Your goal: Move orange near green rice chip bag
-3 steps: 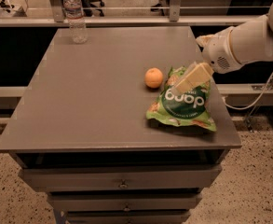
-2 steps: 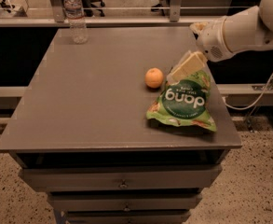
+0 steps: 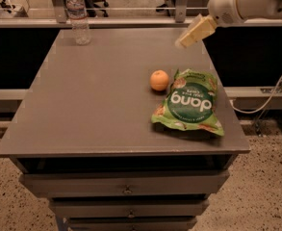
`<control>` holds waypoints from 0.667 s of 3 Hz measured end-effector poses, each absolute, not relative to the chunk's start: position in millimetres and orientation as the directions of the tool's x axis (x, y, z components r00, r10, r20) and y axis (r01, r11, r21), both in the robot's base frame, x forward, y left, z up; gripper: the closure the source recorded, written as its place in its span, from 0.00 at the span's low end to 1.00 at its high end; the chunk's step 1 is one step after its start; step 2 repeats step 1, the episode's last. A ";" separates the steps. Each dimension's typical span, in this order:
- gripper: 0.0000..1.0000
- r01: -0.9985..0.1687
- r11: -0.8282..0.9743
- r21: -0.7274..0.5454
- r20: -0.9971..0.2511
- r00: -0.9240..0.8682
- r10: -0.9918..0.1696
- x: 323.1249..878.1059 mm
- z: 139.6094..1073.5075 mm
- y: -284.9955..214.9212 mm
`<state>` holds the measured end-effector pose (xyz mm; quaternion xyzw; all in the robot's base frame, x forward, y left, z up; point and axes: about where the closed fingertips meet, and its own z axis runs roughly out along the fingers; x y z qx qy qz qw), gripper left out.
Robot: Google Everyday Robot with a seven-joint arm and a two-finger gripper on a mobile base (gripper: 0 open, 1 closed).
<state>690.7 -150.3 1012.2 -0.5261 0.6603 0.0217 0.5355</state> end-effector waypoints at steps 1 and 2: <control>0.00 -0.708 0.448 -0.545 -0.730 0.138 -0.670 691.7 1021.0 -151.3; 0.00 -0.708 0.448 -0.545 -0.730 0.138 -0.670 691.7 1021.0 -151.3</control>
Offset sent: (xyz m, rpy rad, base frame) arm 0.0000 0.0000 0.0000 0.0000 0.0000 0.0000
